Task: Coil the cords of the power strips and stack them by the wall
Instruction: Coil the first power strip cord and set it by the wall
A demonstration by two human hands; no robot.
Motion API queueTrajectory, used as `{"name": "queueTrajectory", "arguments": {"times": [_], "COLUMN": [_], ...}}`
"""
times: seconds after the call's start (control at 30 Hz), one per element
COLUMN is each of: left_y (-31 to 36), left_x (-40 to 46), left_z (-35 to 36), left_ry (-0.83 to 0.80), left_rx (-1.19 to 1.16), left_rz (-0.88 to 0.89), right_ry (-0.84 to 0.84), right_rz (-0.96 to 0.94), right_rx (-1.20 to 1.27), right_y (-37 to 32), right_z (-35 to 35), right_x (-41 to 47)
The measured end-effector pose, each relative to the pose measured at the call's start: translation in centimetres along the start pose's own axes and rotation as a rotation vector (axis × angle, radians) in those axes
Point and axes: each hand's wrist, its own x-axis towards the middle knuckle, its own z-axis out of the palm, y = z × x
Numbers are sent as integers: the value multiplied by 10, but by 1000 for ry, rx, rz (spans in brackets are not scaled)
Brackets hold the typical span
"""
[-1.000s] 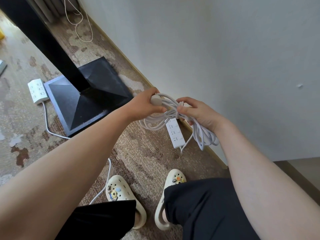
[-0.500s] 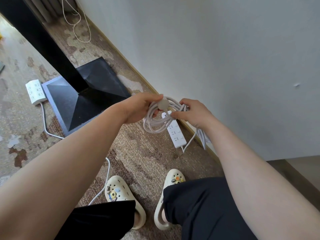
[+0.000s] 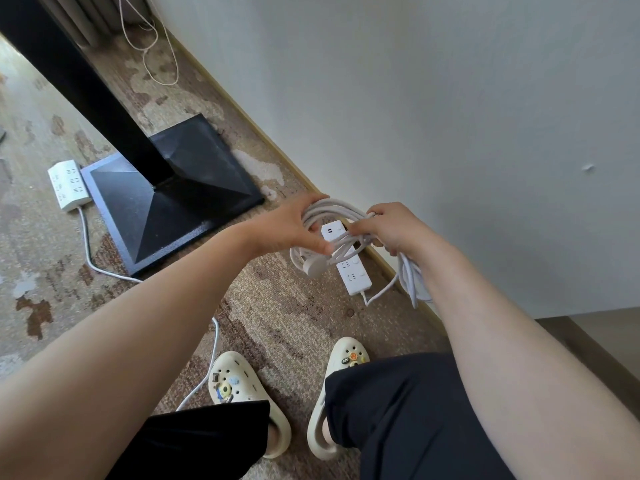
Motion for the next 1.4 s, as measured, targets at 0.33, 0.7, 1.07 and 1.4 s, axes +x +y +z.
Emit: {"name": "queueTrajectory", "arguments": {"times": [0.33,0.7,1.07,1.4], "left_y": [-13,-9,-6,4], "left_x": [-7,-7,3,0], "left_z": [4,18,24,14], "left_ry": [-20,71,425,207], "left_rx": [-526,-185,-397,-615], "left_rz": [-85,25,100,-202], "right_ry": [-79,-121,61,13], "right_rz": [218,303,-11,-32], "right_rx": [188,306,225,115], "right_y": [6,20,14,17], "right_z": [-1,2,16,14], "right_x": [4,7,5,4]}}
